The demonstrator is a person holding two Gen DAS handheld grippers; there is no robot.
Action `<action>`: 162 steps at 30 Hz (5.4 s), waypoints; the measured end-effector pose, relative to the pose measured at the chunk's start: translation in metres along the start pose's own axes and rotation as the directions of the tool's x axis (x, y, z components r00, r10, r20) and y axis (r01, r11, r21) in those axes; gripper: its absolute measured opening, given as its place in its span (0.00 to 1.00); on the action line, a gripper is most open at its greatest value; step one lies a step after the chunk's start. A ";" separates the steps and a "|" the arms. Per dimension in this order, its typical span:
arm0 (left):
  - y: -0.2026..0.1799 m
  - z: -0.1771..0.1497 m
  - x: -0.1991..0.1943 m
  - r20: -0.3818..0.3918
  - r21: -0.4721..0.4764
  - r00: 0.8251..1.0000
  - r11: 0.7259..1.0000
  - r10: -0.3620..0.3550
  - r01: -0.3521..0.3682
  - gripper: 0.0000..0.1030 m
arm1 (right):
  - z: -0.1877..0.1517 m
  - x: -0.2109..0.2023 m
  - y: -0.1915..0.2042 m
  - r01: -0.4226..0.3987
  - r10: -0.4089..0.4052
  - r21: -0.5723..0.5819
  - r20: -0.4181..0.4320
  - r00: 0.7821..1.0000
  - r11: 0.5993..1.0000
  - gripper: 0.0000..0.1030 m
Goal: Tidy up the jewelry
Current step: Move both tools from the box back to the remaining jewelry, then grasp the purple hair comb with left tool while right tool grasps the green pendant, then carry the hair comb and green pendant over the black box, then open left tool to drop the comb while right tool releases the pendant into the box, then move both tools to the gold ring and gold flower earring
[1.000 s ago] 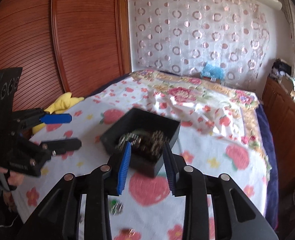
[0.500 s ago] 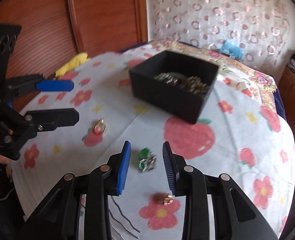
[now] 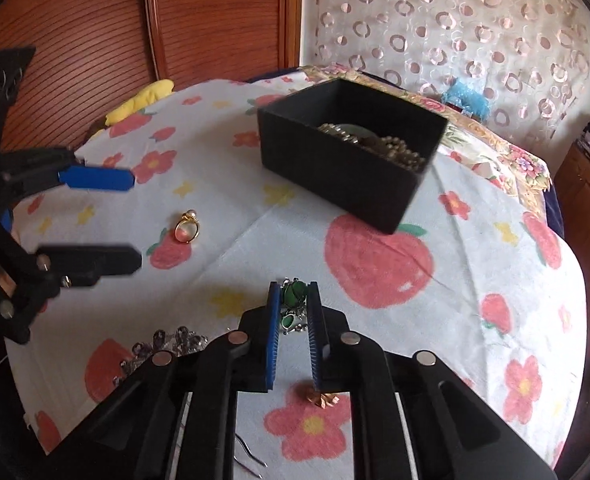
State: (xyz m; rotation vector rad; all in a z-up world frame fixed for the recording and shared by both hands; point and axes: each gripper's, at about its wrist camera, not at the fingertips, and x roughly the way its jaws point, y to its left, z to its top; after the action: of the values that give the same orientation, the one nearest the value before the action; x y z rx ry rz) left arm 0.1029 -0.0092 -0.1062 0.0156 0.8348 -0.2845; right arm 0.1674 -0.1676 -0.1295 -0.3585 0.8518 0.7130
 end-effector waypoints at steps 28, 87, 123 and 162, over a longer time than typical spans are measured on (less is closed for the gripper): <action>-0.045 -0.014 0.021 -0.101 0.009 0.974 0.979 -0.201 0.203 0.21 | -0.008 -0.056 -0.018 0.006 -0.014 0.065 0.120 0.993 0.998 0.14; 0.036 0.160 0.083 0.084 -0.070 0.992 0.994 0.091 -0.085 0.21 | 0.061 -0.090 -0.060 0.039 -0.073 0.127 0.277 0.958 0.991 0.14; 0.067 0.092 0.022 0.131 -0.054 0.979 0.987 0.158 -0.152 0.80 | 0.125 0.002 -0.087 -0.013 -0.026 0.197 0.196 0.980 0.980 0.15; 0.022 0.029 0.033 -0.008 0.048 0.999 0.998 0.037 -0.036 0.92 | -0.038 -0.034 -0.036 -0.009 0.000 0.144 0.062 0.998 0.990 0.40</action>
State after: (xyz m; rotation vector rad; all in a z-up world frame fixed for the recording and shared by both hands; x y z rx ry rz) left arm 0.1509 0.0006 -0.1129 0.0766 0.8351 -0.2700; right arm 0.1563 -0.2290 -0.1260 -0.2041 0.8402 0.6593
